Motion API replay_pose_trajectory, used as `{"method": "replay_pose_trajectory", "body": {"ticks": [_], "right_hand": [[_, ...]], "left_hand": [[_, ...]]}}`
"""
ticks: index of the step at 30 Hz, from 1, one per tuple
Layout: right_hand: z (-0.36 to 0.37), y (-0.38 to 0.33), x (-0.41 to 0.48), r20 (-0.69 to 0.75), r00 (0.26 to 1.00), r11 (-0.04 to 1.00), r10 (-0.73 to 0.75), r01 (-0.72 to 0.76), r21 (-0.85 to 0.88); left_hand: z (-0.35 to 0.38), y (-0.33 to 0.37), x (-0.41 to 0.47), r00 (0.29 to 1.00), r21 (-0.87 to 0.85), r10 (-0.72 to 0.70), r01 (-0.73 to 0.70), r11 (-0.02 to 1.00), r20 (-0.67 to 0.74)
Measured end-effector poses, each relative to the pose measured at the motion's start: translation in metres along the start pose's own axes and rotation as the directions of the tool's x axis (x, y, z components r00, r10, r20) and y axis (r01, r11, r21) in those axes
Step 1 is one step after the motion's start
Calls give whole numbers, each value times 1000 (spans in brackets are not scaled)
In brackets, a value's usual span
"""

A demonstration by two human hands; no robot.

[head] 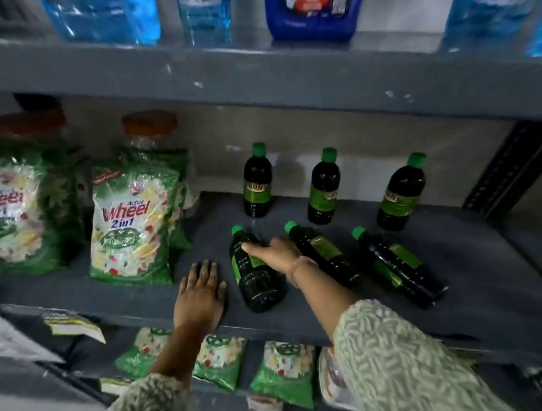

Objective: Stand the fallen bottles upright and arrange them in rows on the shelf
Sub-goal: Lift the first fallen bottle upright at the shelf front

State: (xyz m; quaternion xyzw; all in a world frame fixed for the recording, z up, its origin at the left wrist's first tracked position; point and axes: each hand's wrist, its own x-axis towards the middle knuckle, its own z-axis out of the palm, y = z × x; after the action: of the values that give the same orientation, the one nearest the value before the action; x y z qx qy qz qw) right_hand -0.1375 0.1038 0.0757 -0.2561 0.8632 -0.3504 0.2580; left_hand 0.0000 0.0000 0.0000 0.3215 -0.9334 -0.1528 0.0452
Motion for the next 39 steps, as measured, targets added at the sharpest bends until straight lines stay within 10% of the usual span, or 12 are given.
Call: {"method": "replay_pose_trajectory", "body": {"ticks": [8, 22, 26, 39], "right_hand": [[18, 0, 22, -56, 998, 963, 28, -12, 268], [-52, 7, -3, -189, 958, 944, -216, 255, 211], [-72, -26, -8, -376, 894, 960, -246, 277, 31], [-70, -46, 4, -335, 888, 937, -315, 236, -257]], "left_hand": [[7, -5, 7, 999, 51, 13, -10, 999, -40], [0, 3, 5, 1000, 71, -11, 10, 997, 9], [0, 12, 11, 998, 26, -27, 25, 999, 53], [0, 16, 8, 998, 8, -46, 45, 999, 41]]}}
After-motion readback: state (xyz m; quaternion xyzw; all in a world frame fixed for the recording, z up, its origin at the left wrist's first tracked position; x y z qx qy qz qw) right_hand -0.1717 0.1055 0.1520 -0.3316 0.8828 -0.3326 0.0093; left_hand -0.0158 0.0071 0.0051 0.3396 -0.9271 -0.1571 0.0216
